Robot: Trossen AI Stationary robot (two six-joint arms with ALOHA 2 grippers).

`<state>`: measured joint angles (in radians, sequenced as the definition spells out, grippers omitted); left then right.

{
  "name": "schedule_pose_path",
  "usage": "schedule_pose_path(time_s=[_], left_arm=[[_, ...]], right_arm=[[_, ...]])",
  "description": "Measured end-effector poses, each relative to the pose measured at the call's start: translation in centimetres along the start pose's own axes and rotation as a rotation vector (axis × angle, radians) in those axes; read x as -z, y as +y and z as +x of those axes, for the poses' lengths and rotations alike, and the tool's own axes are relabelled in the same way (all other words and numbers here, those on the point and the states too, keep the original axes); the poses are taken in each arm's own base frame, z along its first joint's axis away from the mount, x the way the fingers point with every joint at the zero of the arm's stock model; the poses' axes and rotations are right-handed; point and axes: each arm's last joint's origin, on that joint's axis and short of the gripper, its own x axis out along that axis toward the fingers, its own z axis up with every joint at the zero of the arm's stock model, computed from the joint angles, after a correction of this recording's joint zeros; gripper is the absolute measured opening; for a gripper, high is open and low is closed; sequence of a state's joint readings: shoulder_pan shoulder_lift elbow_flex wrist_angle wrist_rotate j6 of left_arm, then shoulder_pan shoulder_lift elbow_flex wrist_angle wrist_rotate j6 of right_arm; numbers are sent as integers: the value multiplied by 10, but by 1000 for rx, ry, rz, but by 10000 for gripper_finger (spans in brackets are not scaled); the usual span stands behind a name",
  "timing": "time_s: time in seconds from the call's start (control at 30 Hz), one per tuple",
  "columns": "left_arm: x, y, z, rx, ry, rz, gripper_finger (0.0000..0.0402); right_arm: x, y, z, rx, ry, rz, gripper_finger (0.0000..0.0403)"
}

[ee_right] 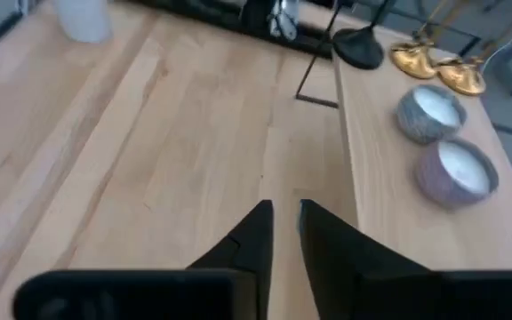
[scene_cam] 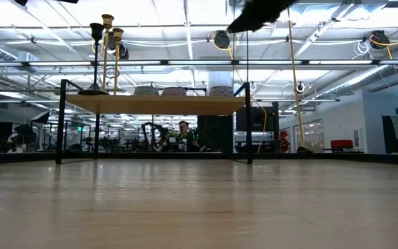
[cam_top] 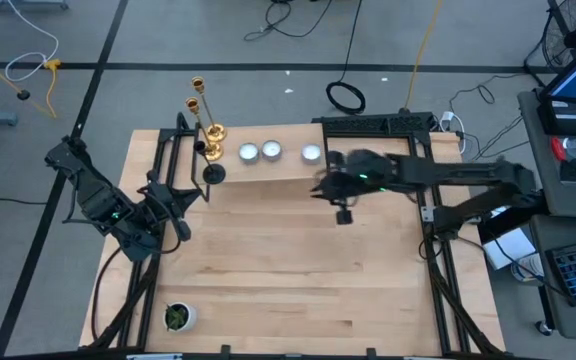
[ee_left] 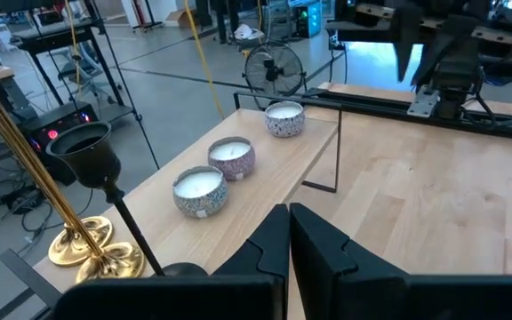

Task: Pick & Place candle stick holders
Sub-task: Return to Home Position

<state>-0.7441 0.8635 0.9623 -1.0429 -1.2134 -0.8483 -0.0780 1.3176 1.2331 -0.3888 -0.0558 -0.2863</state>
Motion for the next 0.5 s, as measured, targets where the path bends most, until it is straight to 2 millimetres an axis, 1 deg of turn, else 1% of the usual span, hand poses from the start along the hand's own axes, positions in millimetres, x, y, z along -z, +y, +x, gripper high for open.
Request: schedule_pose_path(time_s=[0.07,0.13,0.27,0.37,0.43,0.5], left_arm=[[0,0,0,-1,0,17,19],[5,0,2,-11,-3,15,19],[24,-4,7,-45,-35,-56,19],[40,-7,9,-15,1,-51,19],[46,-8,10,-5,5,-41,19],[48,-9,9,4,14,-36,19]], right_arm=[[19,7,-14,22,-91,21,37],[39,14,-27,43,-177,39,26],[78,26,-47,71,-314,85,4],[105,35,-55,83,-395,113,4],[120,39,-58,90,-451,135,2],[130,42,-61,94,-503,156,2]])
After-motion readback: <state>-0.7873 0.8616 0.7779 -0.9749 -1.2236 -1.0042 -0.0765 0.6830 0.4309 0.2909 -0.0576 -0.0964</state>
